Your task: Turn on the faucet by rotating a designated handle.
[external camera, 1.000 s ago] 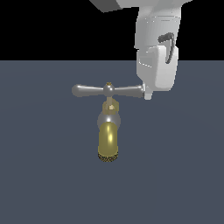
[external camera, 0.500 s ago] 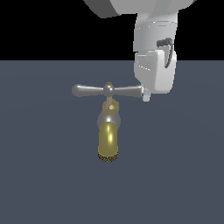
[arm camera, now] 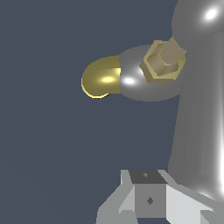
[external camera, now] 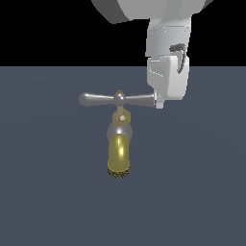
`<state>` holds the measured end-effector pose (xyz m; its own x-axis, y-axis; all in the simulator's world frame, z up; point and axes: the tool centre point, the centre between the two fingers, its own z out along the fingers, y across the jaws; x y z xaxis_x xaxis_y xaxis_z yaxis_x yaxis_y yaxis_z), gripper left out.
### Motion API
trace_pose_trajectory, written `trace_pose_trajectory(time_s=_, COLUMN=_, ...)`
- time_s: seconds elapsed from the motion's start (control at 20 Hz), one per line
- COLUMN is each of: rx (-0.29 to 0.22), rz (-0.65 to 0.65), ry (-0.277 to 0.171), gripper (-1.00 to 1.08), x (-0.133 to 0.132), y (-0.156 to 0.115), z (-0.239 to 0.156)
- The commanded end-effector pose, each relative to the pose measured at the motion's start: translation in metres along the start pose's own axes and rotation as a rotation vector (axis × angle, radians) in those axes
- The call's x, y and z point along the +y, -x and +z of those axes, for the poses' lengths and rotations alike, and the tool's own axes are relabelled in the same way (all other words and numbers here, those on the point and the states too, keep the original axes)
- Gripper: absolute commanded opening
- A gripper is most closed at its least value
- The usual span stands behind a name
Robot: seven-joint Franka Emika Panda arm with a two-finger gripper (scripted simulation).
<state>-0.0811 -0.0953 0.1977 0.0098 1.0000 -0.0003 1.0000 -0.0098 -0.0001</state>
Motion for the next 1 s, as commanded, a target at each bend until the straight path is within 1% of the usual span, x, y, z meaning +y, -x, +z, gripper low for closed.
trace_pose_trajectory(time_s=0.0, rx=0.0, rz=0.0, ry=0.0, gripper=-1.0, x=0.007, y=0.001, z=0.0)
trace_pose_trajectory(time_s=0.95, rx=0.0, rz=-0.001, ry=0.0, gripper=-1.0, x=0.059, y=0.006, z=0.0)
